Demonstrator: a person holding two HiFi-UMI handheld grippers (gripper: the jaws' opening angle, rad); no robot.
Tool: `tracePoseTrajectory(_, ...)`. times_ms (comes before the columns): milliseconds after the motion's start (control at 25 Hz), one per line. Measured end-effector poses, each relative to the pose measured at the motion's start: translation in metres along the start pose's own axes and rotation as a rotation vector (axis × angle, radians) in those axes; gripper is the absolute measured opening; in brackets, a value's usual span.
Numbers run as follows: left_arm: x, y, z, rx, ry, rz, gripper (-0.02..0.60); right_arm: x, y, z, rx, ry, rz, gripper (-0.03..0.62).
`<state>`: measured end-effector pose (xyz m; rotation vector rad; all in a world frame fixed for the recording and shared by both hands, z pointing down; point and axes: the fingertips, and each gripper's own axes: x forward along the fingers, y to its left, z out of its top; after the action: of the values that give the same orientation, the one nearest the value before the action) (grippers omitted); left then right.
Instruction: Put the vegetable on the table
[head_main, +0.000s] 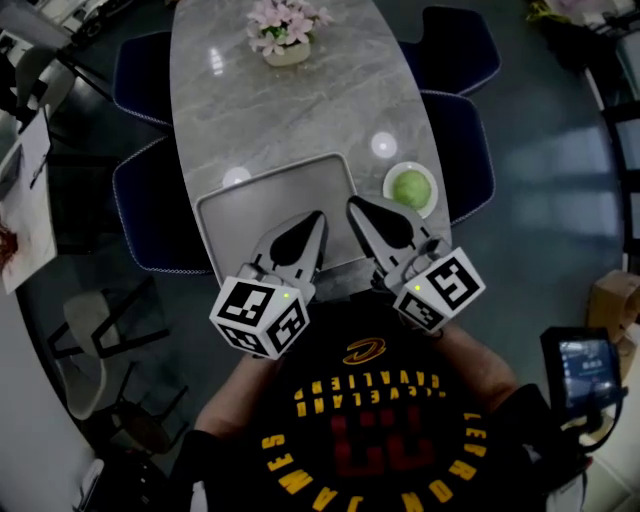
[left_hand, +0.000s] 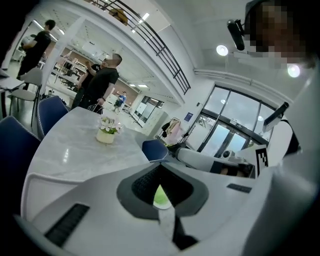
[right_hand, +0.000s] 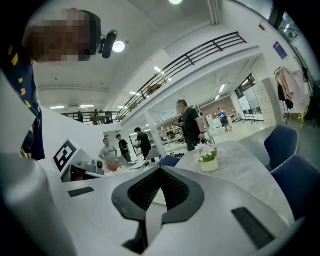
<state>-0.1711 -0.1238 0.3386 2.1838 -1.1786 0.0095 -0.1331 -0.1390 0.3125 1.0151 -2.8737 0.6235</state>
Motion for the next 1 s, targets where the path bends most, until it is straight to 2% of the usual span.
tracePoseTrajectory(320,-0.015,0.023,-0.005,0.002,0.028,-0.027,0.000,0.014,0.016,-0.016,-0.005,-0.021,-0.044,0.005)
tracePoseTrajectory(680,-0.022,0.021,-0.002,0.078,0.051,-0.073,0.000,0.023,0.029,-0.027,-0.006,-0.025,-0.072,0.003)
tracePoseTrajectory(1000,-0.024,0.018,-0.006,0.085,0.063,-0.112,0.000,0.022,0.038,-0.029,-0.026,-0.023,-0.089,0.004)
